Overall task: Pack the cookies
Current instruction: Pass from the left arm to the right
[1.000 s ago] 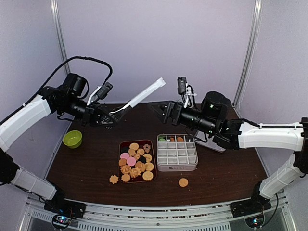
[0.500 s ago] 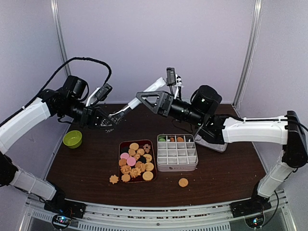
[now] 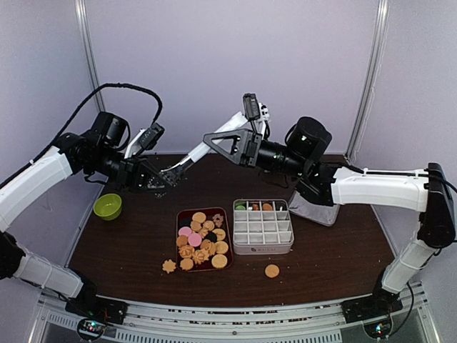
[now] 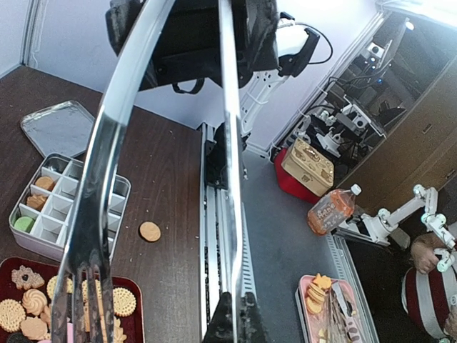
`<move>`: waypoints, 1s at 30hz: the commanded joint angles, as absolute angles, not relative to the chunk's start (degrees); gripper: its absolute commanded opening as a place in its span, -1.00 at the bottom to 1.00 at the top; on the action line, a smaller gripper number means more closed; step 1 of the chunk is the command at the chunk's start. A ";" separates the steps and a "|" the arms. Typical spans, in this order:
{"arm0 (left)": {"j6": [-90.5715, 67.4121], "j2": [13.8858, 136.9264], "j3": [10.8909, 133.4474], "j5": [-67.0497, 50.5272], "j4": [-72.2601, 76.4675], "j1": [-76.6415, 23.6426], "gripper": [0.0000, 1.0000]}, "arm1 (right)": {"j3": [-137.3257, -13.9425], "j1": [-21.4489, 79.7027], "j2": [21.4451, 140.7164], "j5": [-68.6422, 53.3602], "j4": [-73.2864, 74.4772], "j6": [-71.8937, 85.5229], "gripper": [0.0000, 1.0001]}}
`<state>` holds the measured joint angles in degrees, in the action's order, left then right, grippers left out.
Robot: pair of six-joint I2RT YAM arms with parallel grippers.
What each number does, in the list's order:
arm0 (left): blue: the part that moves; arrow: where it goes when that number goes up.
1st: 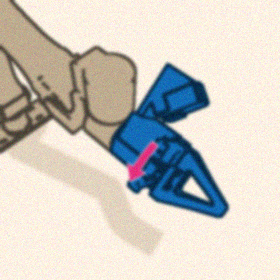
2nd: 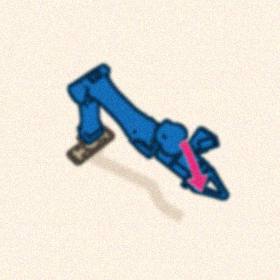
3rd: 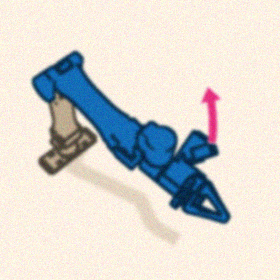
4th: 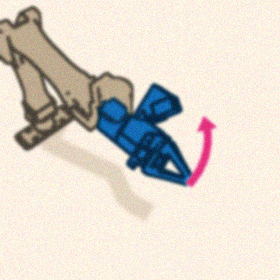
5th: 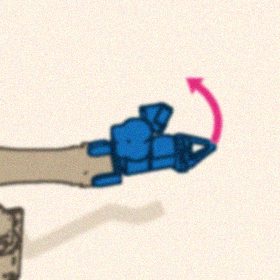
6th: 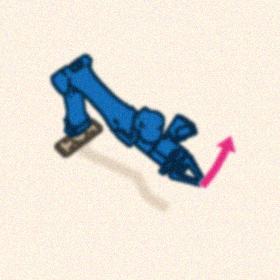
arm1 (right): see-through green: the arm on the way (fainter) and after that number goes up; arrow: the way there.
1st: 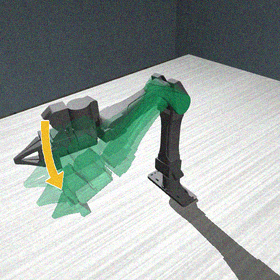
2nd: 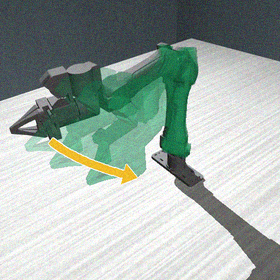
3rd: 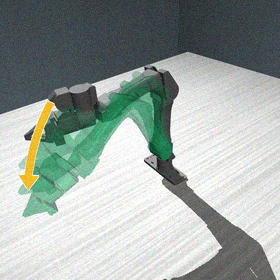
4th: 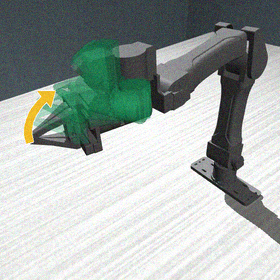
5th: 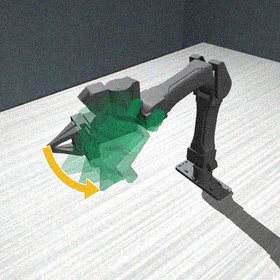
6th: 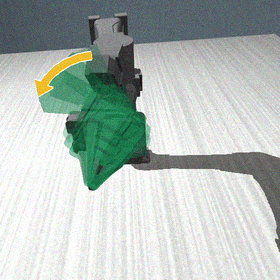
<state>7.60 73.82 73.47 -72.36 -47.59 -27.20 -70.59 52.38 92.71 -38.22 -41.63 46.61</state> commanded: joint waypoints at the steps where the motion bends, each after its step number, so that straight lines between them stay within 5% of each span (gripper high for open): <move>1: 10.46 73.57 73.73 -72.79 -48.29 -27.79 -1.00 | -73.54 52.15 92.41 -43.31 -39.86 45.53 0.26; 20: 25.61 75.65 77.35 -69.31 -63.06 -28.39 -1.00 | -78.65 51.29 91.68 -48.69 -24.55 37.89 -0.33; 26: 24.67 75.87 80.42 -63.52 -62.91 -28.39 -0.15 | -77.85 51.78 89.80 -44.66 -19.06 33.88 -0.38; 30: 24.10 74.48 81.83 -56.86 -62.67 -27.90 0.64 | -79.88 54.19 89.36 -38.68 -7.58 26.21 -0.38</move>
